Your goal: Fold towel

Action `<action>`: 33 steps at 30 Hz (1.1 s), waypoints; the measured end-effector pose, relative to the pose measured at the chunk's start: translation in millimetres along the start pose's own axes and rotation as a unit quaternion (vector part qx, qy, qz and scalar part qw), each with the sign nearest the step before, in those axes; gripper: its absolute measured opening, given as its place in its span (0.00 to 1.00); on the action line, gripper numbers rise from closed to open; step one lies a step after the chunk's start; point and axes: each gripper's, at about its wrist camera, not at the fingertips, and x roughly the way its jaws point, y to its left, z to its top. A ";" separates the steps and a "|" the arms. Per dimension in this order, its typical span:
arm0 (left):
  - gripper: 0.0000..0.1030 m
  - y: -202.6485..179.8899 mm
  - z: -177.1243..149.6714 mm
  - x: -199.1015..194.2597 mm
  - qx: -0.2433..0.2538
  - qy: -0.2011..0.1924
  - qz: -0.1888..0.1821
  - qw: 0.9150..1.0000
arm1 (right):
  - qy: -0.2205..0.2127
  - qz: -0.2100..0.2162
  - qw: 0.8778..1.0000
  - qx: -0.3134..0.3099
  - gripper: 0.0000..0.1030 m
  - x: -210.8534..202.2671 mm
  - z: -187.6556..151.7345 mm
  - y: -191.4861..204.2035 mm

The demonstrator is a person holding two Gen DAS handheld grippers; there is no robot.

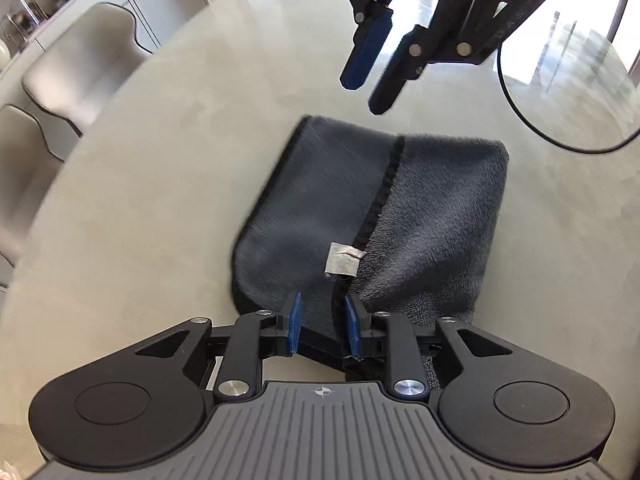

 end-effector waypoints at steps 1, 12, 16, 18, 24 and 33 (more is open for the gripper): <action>0.26 -0.8 -5.8 1.2 -0.011 -0.002 -0.005 1.000 | 0.002 0.021 0.999 0.029 0.33 3.5 -7.1 -2.9; 0.58 16.2 -44.5 -10.5 -0.113 -0.043 -0.058 0.991 | -0.036 0.135 0.948 0.287 0.34 23.6 -71.0 -34.8; 0.58 20.3 -43.2 -0.9 -0.134 -0.037 -0.071 0.988 | -0.035 0.139 0.938 0.316 0.34 29.1 -77.5 -39.6; 0.59 26.6 -42.1 5.6 -0.144 -0.032 -0.076 0.986 | -0.035 0.141 0.935 0.322 0.34 27.3 -76.0 -39.9; 0.59 23.8 -38.6 18.7 -0.160 -0.024 -0.076 0.984 | -0.023 0.119 0.937 0.329 0.35 33.6 -71.4 -35.3; 0.59 17.0 -39.8 23.2 -0.158 -0.022 -0.082 0.984 | -0.059 0.088 0.952 0.287 0.67 18.4 -68.7 -36.2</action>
